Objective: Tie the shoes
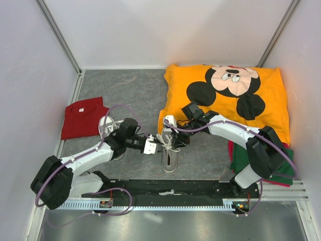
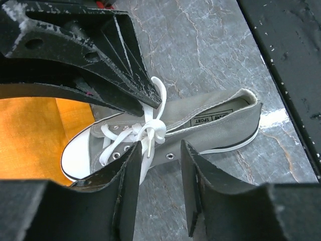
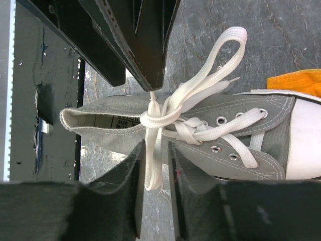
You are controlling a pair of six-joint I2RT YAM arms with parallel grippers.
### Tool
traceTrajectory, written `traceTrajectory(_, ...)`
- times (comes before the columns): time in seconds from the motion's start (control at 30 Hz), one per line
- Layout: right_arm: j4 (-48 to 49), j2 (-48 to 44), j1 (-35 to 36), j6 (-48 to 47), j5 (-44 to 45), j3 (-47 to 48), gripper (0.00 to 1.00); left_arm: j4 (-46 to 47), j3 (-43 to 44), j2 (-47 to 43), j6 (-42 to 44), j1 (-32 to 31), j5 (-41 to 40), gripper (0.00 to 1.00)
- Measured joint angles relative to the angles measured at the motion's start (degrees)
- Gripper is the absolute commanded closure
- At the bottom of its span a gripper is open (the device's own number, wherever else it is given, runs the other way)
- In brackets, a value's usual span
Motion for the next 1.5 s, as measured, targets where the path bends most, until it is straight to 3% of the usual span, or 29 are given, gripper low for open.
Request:
traceTrajectory(0.27,0.0,0.0,0.1,0.0,0.0,0.0,0.91,1.1,0.6,2.4,0.5,-0.5,-0.8,0.71)
traceTrajectory(0.37,0.0,0.0,0.1,0.0,0.0,0.0,0.99,1.8,0.9,3.3,0.6,-0.8,-0.9,0.83)
traceTrajectory(0.5,0.0,0.0,0.1,0.0,0.1,0.0,1.0,2.2,1.0,3.8,0.7,-1.0,-1.4,0.98)
traceTrajectory(0.6,0.0,0.0,0.1,0.0,0.2,0.0,1.0,1.9,1.0,3.0,1.1,-1.0,-2.4,0.99)
traceTrajectory(0.93,0.0,0.0,0.1,0.0,0.9,0.0,1.0,-5.1,-1.6,-9.2,2.0,0.9,-5.5,0.98)
traceTrajectory(1.27,0.4,-1.4,0.0,1.4,1.6,-0.1,1.0,-17.3,-3.5,-14.7,8.2,3.4,-8.0,0.98)
traceTrajectory(1.33,1.3,-1.7,-0.2,2.3,1.6,-0.3,1.0,-19.4,-3.7,-14.9,10.5,3.4,-8.0,0.83)
traceTrajectory(1.37,1.6,-1.8,-0.3,2.7,1.6,-0.4,1.0,-20.4,-3.7,-14.8,11.5,3.4,-8.0,0.71)
traceTrajectory(1.5,3.0,-2.5,-0.3,5.1,1.5,-1.0,1.0,-23.5,-3.7,-13.5,13.7,3.4,-7.5,0.59)
